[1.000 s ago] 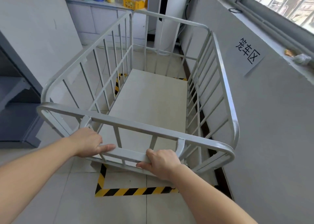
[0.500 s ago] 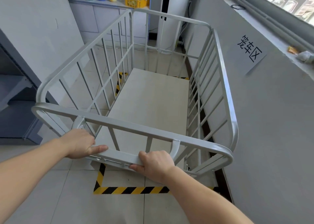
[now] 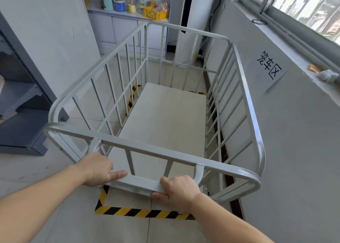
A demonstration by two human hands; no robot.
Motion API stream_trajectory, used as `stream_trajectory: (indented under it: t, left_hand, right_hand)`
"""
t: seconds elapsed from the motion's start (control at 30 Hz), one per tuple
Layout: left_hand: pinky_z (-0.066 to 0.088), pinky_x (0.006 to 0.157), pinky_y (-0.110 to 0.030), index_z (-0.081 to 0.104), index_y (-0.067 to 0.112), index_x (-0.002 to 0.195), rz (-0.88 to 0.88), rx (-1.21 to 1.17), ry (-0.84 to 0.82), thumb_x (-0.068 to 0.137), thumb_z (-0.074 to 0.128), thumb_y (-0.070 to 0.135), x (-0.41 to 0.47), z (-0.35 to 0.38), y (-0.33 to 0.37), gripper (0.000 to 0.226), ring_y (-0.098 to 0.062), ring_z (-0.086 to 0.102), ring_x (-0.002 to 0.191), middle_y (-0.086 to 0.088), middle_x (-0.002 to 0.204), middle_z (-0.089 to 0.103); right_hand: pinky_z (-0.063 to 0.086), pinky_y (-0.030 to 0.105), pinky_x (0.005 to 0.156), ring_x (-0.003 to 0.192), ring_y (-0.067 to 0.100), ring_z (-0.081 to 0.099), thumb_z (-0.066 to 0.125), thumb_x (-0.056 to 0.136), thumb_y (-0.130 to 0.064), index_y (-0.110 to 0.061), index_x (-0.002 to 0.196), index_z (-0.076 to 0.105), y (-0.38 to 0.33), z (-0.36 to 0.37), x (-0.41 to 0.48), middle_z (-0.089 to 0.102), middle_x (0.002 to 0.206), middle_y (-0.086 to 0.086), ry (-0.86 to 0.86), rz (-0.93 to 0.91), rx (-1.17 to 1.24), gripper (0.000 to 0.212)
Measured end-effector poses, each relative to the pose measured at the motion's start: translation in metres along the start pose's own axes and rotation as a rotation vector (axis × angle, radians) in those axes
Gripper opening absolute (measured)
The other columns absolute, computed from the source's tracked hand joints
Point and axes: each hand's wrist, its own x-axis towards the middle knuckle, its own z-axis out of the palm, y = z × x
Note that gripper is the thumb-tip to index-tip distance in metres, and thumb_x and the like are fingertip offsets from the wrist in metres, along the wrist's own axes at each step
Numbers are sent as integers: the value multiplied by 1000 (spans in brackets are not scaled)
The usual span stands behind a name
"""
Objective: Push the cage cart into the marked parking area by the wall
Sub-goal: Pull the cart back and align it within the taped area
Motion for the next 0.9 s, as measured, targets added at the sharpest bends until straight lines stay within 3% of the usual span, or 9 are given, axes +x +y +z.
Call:
stream_trajectory:
  t: [0.17,0.3,0.53,0.67,0.9]
  left_hand:
    - [46,70,-28,35,23,56,-25,-48,30,56,-21,87,7,-4,32,86,-13,36,50,7,54,37]
    - [50,76,-33,35,22,55,-56,-56,25,59,-19,85,13,-9,60,83,-14,36,51,6,54,37]
    - [41,61,-31,39,20,57,-79,-33,14,60,-17,84,27,-17,119,85,-15,39,51,4,55,41]
    - [42,63,-32,40,20,57,-111,-44,-1,61,-14,83,30,-20,139,83,-15,41,52,4,56,43]
    - [33,55,-29,42,18,59,-130,-46,-32,63,-11,81,33,-28,155,82,-15,41,53,4,58,43]
  right_hand:
    - [26,31,43,53,27,44,6,74,-78,-14,83,37,25,3,-22,40,60,0,6,-19,-12,71]
    - [39,34,49,57,27,51,-3,64,-80,-15,87,41,45,6,-40,50,65,2,-4,-35,-1,82]
    - [51,41,62,61,26,56,10,75,-78,-18,88,44,89,14,-79,59,72,4,9,-25,-66,71]
    - [51,40,61,61,25,56,25,85,-72,-17,91,45,101,13,-94,60,72,4,3,-31,-80,59]
    - [41,34,55,59,25,53,23,85,-71,-15,91,46,113,10,-103,58,70,4,20,-66,-117,60]
